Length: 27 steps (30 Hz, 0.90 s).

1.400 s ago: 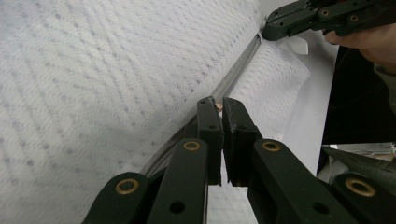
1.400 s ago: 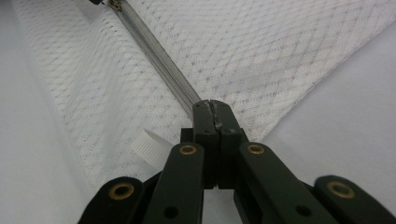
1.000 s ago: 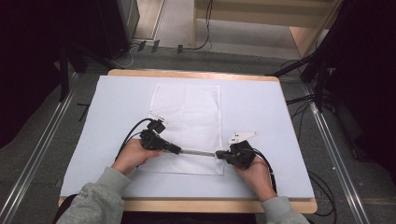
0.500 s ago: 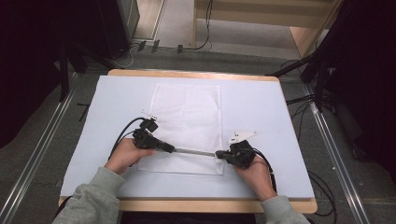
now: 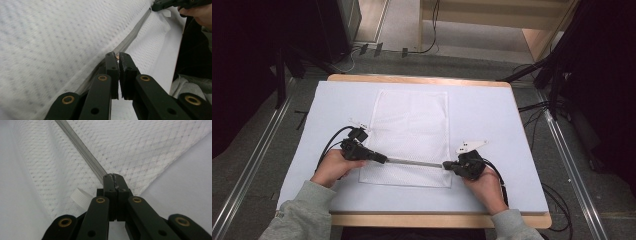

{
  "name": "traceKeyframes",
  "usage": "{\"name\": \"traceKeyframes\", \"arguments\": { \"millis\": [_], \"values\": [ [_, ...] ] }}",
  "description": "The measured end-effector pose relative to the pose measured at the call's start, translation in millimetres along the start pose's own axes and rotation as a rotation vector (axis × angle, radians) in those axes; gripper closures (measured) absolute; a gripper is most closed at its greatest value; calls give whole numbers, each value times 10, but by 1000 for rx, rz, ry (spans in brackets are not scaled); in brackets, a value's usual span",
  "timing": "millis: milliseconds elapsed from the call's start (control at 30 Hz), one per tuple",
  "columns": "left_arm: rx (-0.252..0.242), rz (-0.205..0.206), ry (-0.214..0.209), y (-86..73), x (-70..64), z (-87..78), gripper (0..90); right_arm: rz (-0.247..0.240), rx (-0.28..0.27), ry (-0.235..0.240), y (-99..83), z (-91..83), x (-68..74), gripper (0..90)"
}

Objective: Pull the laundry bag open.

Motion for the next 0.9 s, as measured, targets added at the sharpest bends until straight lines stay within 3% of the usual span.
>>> {"name": "traceKeyframes", "arguments": {
  "millis": [900],
  "values": [
    [-1, -6, 4, -64, 53, -82, 881, -1, 0, -1, 2, 0, 1, 900]
  ]
}}
Point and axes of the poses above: each handheld gripper's, and its own axes: z roughly forward along the jaws, y roughly out of its top, x roughly to its left, the point moved 3 cm from there along z, roughly forward along the jaws, and after that the axes turned 4 degrees about y, right-handed, at the moved point
